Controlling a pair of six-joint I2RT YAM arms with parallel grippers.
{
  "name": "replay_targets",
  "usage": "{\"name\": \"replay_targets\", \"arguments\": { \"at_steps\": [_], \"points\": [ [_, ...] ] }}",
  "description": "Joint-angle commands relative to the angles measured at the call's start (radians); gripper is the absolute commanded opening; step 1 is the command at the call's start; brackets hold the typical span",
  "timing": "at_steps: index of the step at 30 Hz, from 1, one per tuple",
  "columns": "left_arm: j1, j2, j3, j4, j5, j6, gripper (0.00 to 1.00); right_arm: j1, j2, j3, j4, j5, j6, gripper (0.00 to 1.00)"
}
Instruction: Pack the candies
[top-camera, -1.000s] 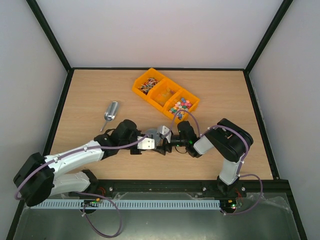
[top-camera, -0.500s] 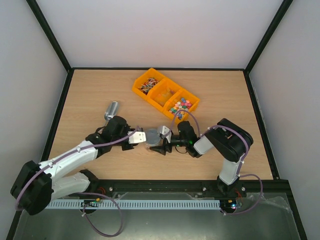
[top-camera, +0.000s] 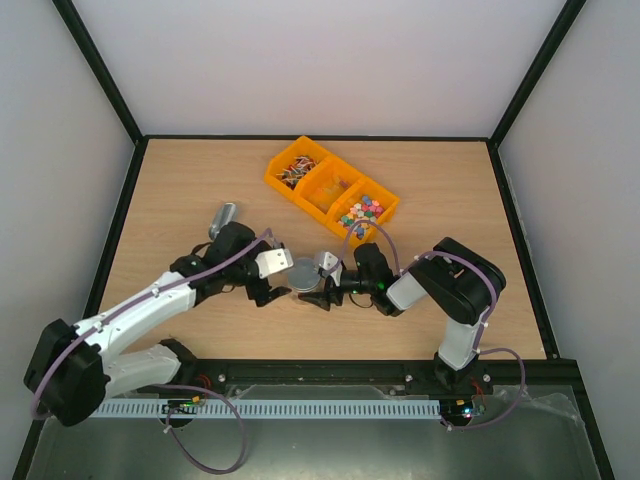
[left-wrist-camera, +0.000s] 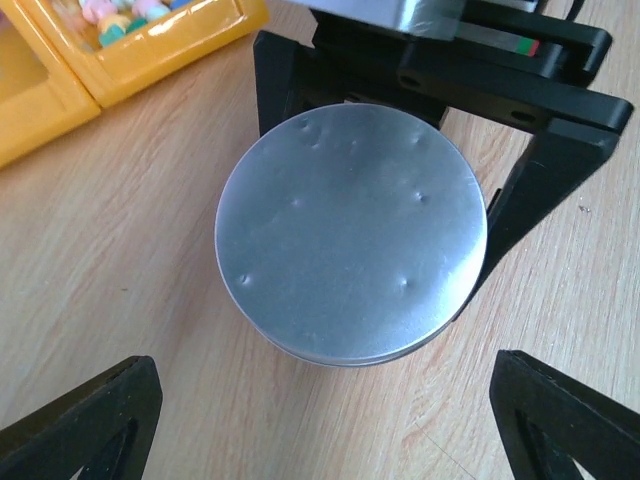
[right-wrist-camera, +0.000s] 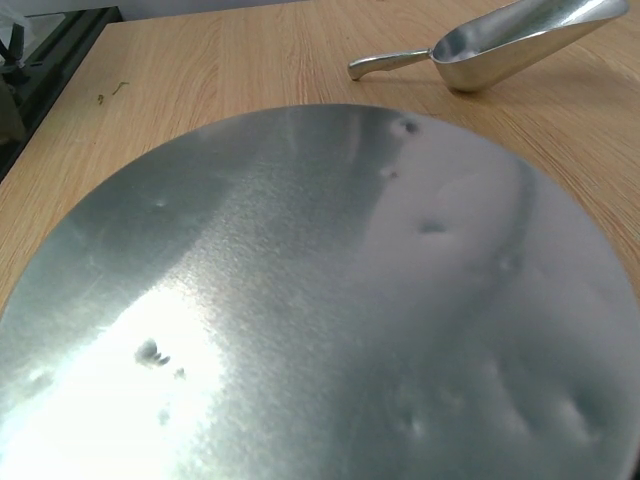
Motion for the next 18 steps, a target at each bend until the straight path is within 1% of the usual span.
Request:
{"name": "replay_targets", "arguments": {
  "at_steps": [1, 7, 18],
  "points": [
    [-0.001, 0.046, 0.047, 0.001, 0.036, -0.107, 0.93, 0.006, 0.02, -0.007, 0.008, 0.016, 0.004, 0.43],
    [0.017, 0.087, 0.083, -0.022, 0.04, -0.134, 0.93, 0.005, 0.023, -0.013, 0.01, -0.005, 0.0, 0.45],
    [0.016, 0.125, 0.084, 0.01, 0.015, -0.164, 0.93, 0.006, 0.033, -0.007, 0.016, -0.023, 0.001, 0.45]
  ]
}}
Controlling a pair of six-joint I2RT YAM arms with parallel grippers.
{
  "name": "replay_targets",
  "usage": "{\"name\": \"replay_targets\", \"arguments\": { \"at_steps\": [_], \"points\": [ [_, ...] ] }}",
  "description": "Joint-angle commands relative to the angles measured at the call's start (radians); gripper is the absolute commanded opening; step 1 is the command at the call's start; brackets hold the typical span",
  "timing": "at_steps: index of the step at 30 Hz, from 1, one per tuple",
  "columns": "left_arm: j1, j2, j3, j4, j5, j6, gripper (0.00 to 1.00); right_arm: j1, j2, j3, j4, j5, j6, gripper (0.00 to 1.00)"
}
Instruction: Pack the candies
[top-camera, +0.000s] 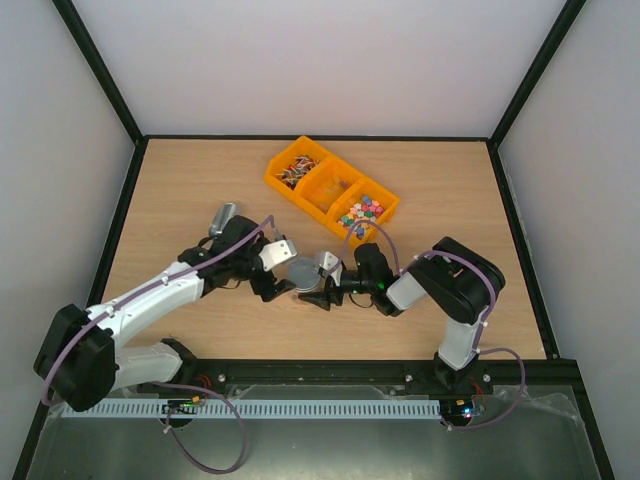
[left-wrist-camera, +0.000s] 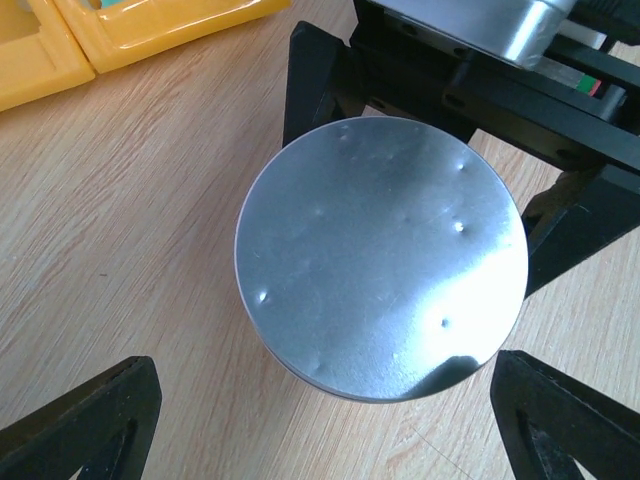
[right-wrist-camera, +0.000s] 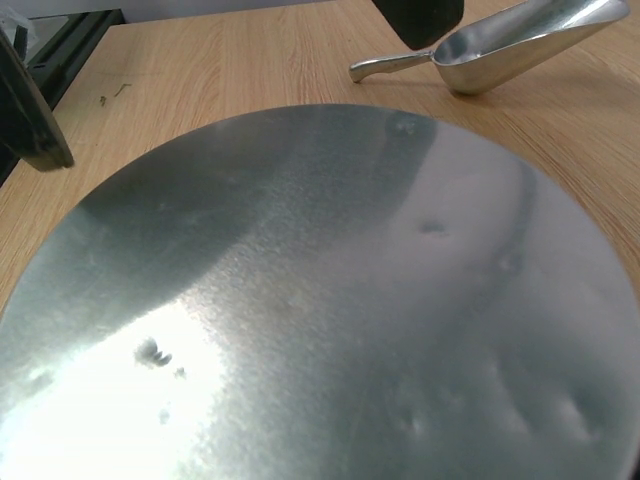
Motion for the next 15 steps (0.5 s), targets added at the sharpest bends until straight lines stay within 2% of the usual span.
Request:
{"name": "replay_targets", "arguments": {
  "at_steps": [1, 15],
  "points": [
    [0.003, 0.019, 0.022, 0.025, -0.007, -0.03, 0.94, 0.004, 0.027, -0.003, 0.005, -0.015, 0.0, 0.46],
    [-0.061, 0.103, 0.03, 0.102, -0.007, -0.029, 0.96, 0.006, 0.044, 0.01, 0.001, -0.003, 0.005, 0.46]
  ]
}}
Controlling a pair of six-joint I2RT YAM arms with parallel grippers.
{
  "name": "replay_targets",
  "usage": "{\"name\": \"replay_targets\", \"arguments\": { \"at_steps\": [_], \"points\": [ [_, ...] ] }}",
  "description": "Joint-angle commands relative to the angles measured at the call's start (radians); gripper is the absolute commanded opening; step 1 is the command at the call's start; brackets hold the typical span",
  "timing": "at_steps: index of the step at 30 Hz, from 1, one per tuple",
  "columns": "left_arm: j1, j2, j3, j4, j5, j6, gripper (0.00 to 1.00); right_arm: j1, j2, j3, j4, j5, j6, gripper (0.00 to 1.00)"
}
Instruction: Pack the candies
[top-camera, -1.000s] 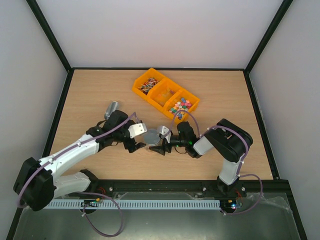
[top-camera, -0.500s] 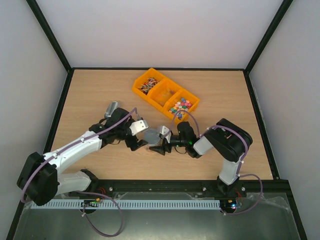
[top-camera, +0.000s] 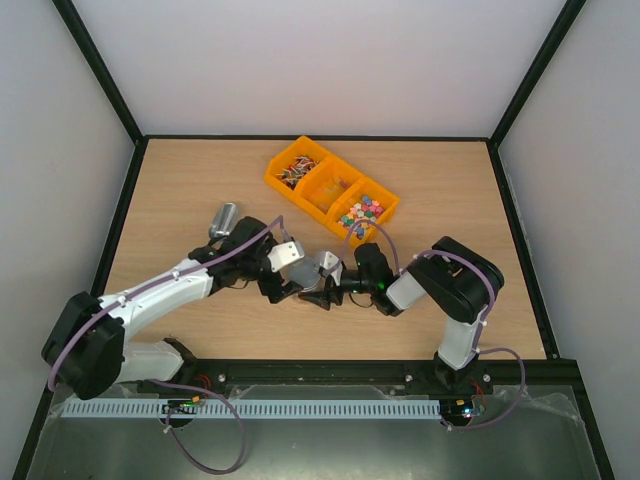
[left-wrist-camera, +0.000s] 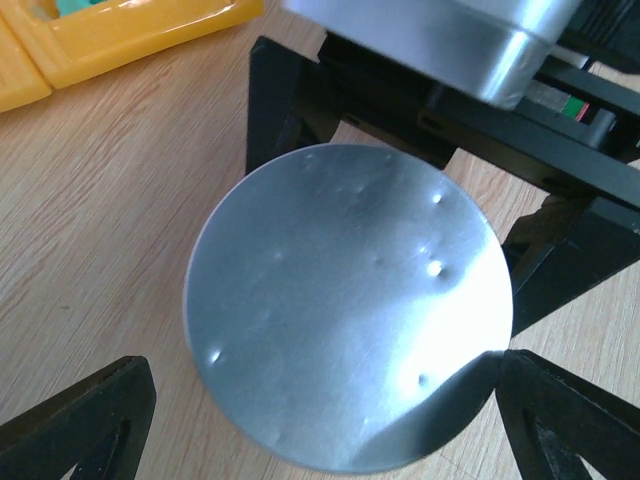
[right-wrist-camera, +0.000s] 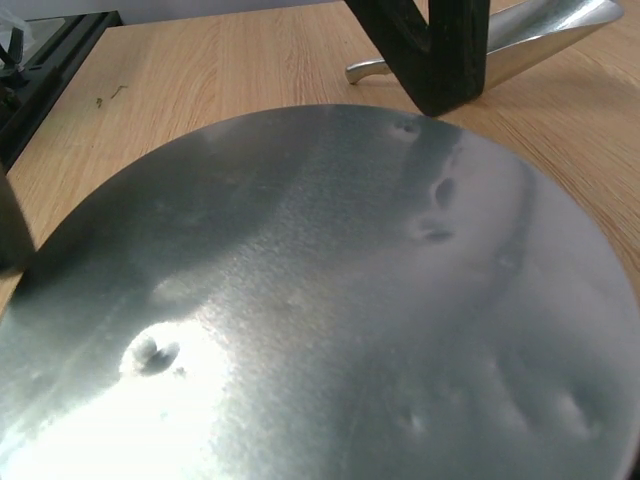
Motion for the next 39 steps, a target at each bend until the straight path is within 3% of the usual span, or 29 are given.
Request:
{"name": "replay_targets", "arguments": {
  "at_steps": [1, 8, 18, 27, 34, 39],
  "points": [
    [-0.026, 0.045, 0.027, 0.052, -0.003, 0.002, 0.96, 0.005, 0.039, 0.012, -0.01, -0.003, 0.002, 0.46],
    [-0.048, 0.089, 0.05, 0.08, 0.019, 0.025, 0.92, 0.0, 0.048, 0.022, -0.011, -0.011, 0.003, 0.46],
    [-0.048, 0.088, 0.047, 0.076, 0.02, 0.053, 0.75, -0.009, 0.05, 0.026, -0.01, -0.037, -0.005, 0.45],
    [-0.027, 0.08, 0.049, -0.058, 0.134, 0.304, 0.66, -0.019, 0.038, 0.015, -0.027, -0.149, -0.079, 0.42],
    [-0.01, 0.138, 0.105, -0.207, 0.187, 0.585, 0.62, -0.024, 0.017, 0.013, -0.08, -0.229, -0.15, 0.41],
    [0.029, 0.166, 0.142, -0.213, 0.199, 0.567, 0.66, -0.029, 0.008, 0.013, -0.093, -0.214, -0.136, 0.4]
  ]
}}
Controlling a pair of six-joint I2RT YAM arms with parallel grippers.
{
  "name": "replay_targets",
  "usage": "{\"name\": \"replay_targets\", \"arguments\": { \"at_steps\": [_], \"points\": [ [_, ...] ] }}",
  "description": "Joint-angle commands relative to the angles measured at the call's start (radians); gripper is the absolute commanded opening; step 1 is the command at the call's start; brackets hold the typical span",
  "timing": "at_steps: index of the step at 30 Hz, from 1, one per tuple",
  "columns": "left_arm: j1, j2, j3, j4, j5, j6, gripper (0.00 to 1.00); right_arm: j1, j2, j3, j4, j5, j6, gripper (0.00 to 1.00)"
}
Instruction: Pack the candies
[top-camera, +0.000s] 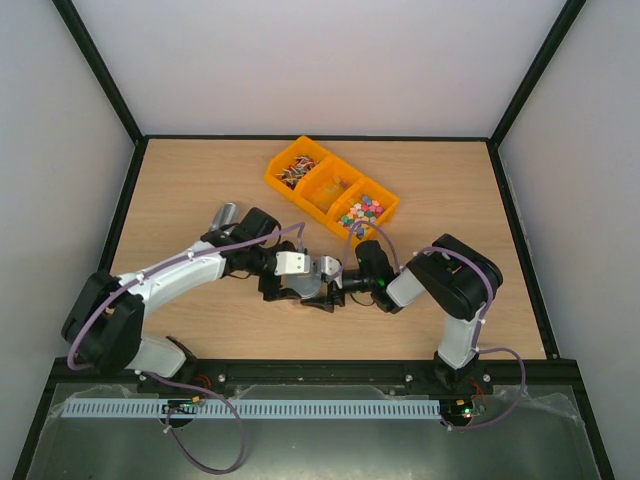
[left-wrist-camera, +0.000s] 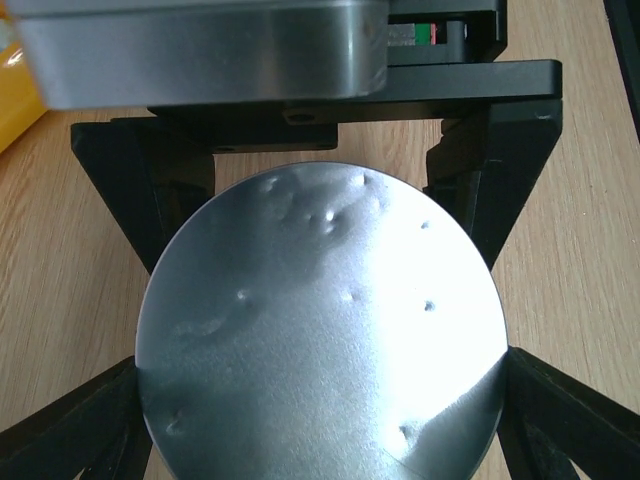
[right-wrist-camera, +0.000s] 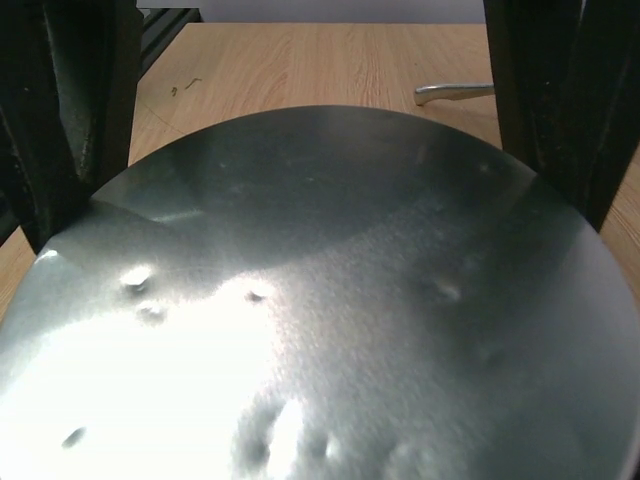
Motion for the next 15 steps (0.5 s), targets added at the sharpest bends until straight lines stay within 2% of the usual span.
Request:
{"name": "replay_targets", "arguments": {
  "at_steps": [1, 4, 8, 15],
  "points": [
    [0.027, 0.01, 0.007, -0.038, 0.033, 0.092, 0.7, -0.002, -0.01, -0.005, -0.073, -0.046, 0.002, 0.4],
    [0.03, -0.048, -0.028, 0.011, 0.033, 0.019, 0.85, -0.002, -0.009, -0.004, -0.063, -0.006, 0.035, 0.41],
    [0.03, -0.12, -0.083, 0.092, 0.01, -0.138, 0.98, -0.002, -0.007, 0.0, -0.059, 0.029, 0.05, 0.41],
    [-0.013, -0.18, -0.176, 0.207, -0.085, -0.338, 0.99, -0.002, 0.001, 0.007, -0.058, 0.082, 0.085, 0.41]
  ]
}}
